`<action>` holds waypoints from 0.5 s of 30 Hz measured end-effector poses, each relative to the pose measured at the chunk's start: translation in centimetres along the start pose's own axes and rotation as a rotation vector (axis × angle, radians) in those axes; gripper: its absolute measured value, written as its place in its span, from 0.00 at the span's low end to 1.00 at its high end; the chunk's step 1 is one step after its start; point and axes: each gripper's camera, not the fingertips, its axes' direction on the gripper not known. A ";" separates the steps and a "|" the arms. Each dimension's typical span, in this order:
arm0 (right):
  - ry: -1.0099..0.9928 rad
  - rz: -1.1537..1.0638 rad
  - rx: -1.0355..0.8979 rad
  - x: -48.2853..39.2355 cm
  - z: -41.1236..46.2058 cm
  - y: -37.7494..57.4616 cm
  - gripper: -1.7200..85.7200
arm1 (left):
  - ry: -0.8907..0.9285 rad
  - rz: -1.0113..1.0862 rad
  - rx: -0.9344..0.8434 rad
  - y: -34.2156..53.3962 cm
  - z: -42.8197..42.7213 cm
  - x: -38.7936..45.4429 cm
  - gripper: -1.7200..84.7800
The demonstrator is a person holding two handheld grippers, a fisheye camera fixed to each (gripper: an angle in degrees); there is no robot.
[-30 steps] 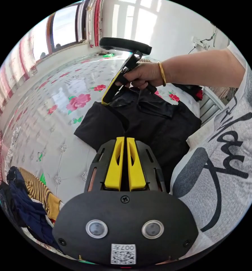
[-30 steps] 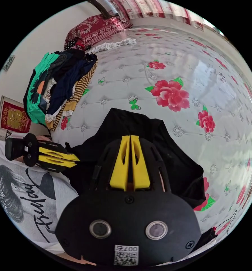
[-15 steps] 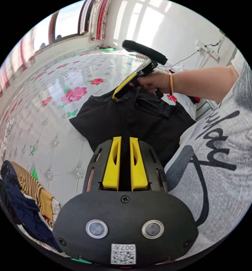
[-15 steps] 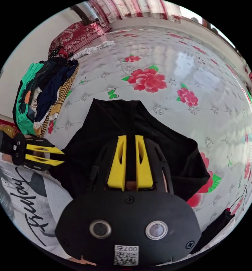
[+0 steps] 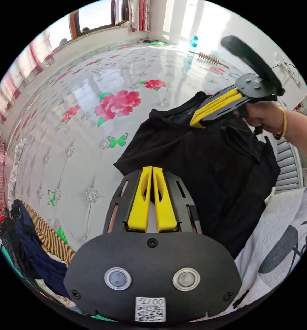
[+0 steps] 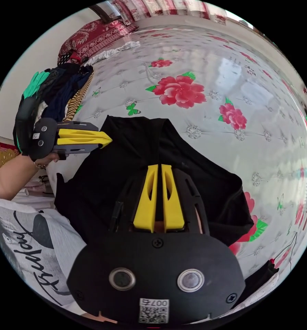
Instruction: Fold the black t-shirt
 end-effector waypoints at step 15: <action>-0.210 0.113 0.086 2.4 -5.5 18.1 0.03 | 0.067 -0.242 0.039 5.3 -5.7 -3.2 0.07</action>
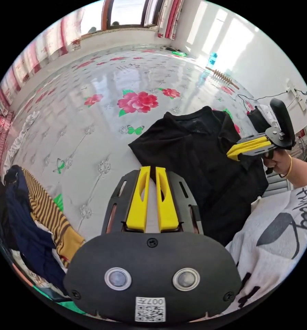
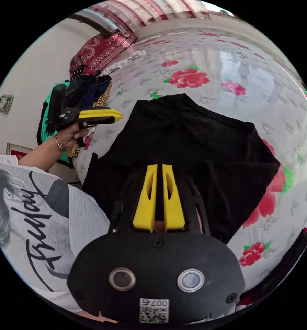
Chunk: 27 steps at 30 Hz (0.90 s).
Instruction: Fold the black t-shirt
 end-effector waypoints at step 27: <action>0.060 0.270 -0.223 10.6 -8.3 31.3 0.03 | -0.017 -0.142 -0.404 13.3 0.8 1.0 0.01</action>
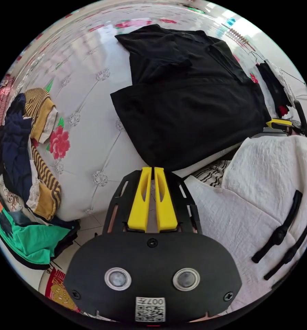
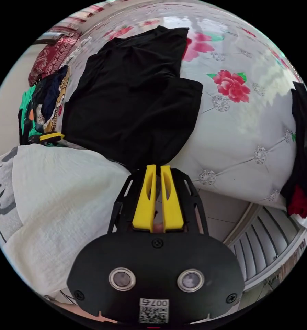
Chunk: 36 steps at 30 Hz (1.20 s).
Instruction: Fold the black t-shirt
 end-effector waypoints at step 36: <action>-0.264 0.349 0.532 10.8 -10.2 -11.7 0.08 | 0.299 -0.401 0.283 -18.4 -0.7 -22.8 0.11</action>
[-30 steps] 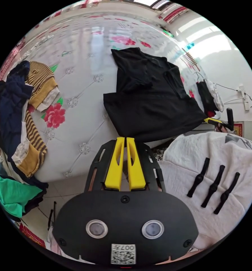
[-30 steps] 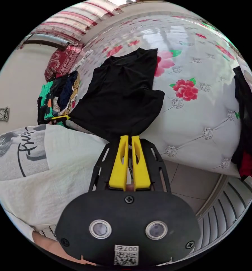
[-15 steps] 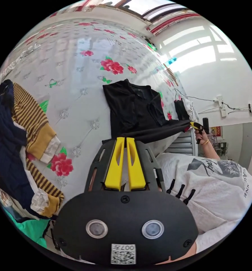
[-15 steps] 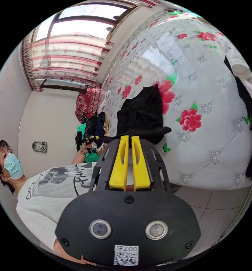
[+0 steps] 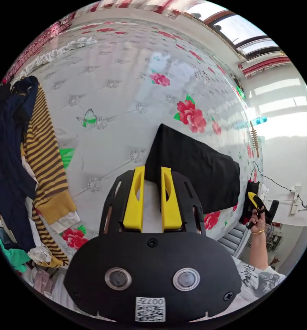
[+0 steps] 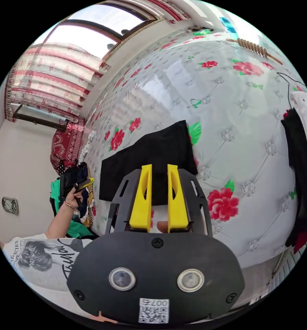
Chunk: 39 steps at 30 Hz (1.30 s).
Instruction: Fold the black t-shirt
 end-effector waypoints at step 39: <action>0.103 -1.186 -0.815 -46.7 44.7 3.2 0.07 | 0.461 -0.177 0.028 12.4 10.3 -8.1 0.12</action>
